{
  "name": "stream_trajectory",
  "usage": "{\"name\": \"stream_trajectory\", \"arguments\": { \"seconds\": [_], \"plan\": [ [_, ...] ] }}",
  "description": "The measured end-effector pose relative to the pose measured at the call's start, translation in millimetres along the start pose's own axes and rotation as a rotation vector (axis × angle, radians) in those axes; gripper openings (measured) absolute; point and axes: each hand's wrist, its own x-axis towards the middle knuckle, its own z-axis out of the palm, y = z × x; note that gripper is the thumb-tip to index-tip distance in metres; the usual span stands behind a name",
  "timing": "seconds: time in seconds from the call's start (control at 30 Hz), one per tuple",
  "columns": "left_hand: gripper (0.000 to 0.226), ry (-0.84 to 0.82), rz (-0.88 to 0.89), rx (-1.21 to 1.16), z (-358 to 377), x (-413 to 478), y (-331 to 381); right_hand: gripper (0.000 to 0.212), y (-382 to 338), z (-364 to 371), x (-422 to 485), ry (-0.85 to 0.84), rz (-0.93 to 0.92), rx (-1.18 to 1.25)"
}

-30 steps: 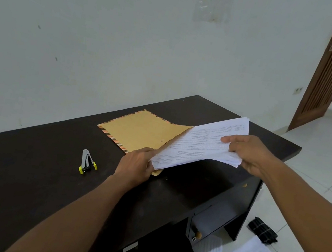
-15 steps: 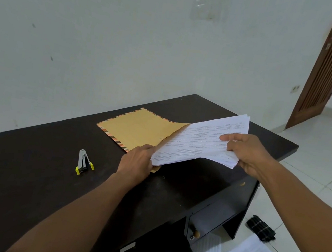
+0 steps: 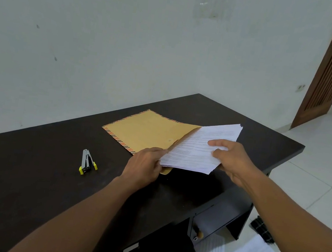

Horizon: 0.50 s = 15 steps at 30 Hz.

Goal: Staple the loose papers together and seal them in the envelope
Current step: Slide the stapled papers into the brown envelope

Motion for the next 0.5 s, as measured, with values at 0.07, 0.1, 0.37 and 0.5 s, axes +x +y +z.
{"name": "stream_trajectory", "arguments": {
  "seconds": [0.07, 0.1, 0.37, 0.5],
  "plan": [
    [0.046, 0.01, 0.023, -0.035, 0.4, -1.3, 2.8, 0.03, 5.2, 13.6, 1.3, -0.035, 0.025, -0.024],
    [0.046, 0.019, 0.027, -0.049, 0.1, -1.8, 5.0, 0.03, 5.8, 21.6, 0.9, -0.075, 0.047, -0.048],
    [0.051, 0.085, -0.01, -0.104, -11.0, -6.8, -3.1, 0.016, -17.6, 38.3, 5.6, -0.076, 0.06, -0.326],
    [0.05, 0.087, 0.03, -0.121, -12.2, -7.5, -2.1, 0.006, -18.8, 50.9, 10.9, 0.086, 0.057, -0.231]
  ]
}}
